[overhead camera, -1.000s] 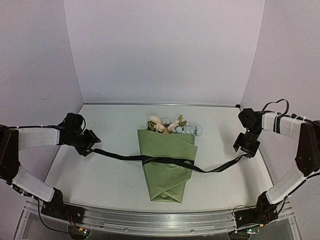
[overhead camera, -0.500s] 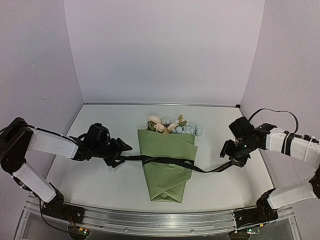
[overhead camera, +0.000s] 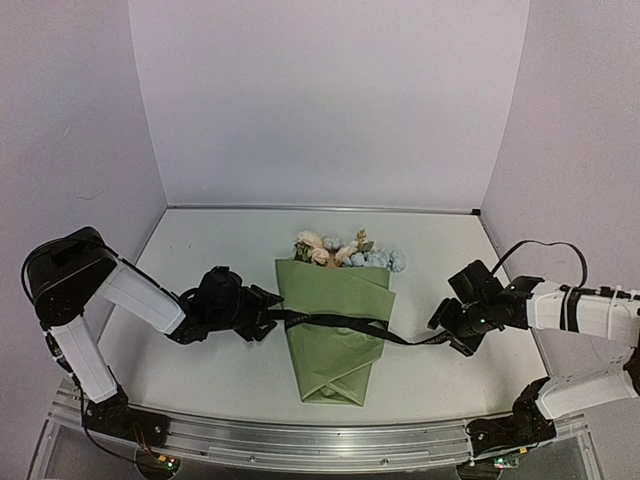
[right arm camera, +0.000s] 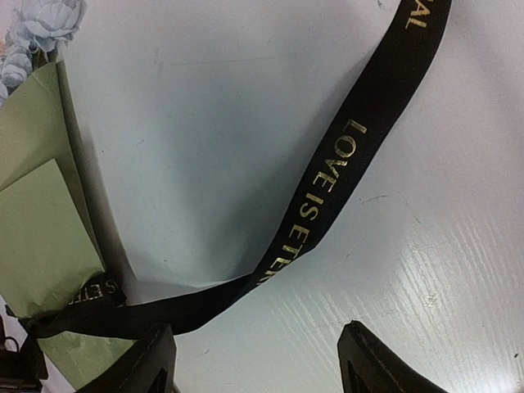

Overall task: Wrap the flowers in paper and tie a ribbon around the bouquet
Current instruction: Tie the ribbon around the folded bouquet.

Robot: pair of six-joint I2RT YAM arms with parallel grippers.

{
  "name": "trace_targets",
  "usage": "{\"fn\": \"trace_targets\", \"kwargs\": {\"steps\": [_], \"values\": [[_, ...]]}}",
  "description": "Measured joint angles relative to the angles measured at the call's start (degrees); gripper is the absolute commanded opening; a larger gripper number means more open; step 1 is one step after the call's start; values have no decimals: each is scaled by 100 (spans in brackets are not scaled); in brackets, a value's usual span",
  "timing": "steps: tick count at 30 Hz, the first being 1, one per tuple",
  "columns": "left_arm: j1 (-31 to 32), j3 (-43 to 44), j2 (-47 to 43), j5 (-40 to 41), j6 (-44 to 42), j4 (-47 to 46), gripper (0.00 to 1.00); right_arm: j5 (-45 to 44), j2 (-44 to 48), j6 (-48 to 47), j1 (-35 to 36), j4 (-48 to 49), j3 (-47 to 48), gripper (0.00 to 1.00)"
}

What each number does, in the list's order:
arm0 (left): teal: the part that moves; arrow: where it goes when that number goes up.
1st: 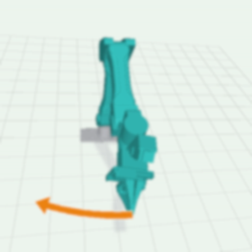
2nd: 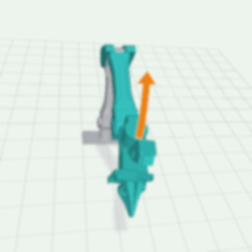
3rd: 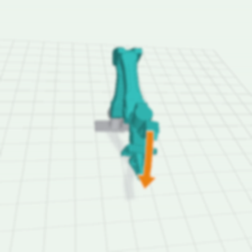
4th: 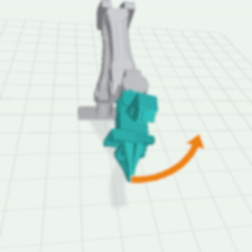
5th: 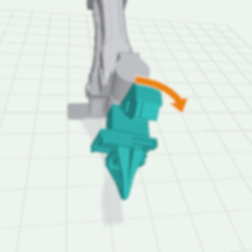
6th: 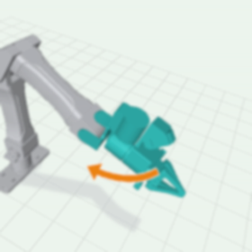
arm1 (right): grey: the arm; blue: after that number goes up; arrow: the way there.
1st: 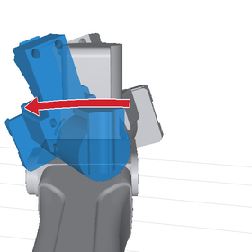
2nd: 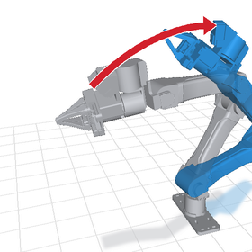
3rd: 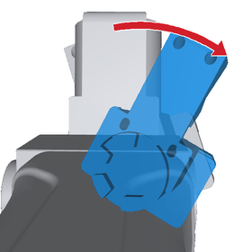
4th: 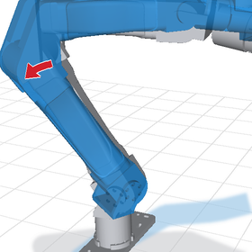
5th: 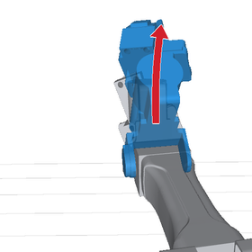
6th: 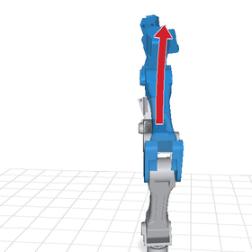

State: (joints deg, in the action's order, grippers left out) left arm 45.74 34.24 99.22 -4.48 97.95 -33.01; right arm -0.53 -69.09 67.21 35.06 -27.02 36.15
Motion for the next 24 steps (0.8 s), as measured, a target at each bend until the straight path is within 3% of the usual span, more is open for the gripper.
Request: {"fn": "trace_targets", "kwargs": {"steps": [10, 18, 24], "values": [[0, -120, 640, 277, 268, -798, 6, 164, -373, 669, 115, 970, -243, 73], [0, -134, 91, 475, -199, -467, 0, 280, -881, 1125, 226, 1614, -409, 69], [-2, -83, -97, 477, -537, -291, 0, 235, -1339, 1320, 226, 2104, -327, 39]]}}
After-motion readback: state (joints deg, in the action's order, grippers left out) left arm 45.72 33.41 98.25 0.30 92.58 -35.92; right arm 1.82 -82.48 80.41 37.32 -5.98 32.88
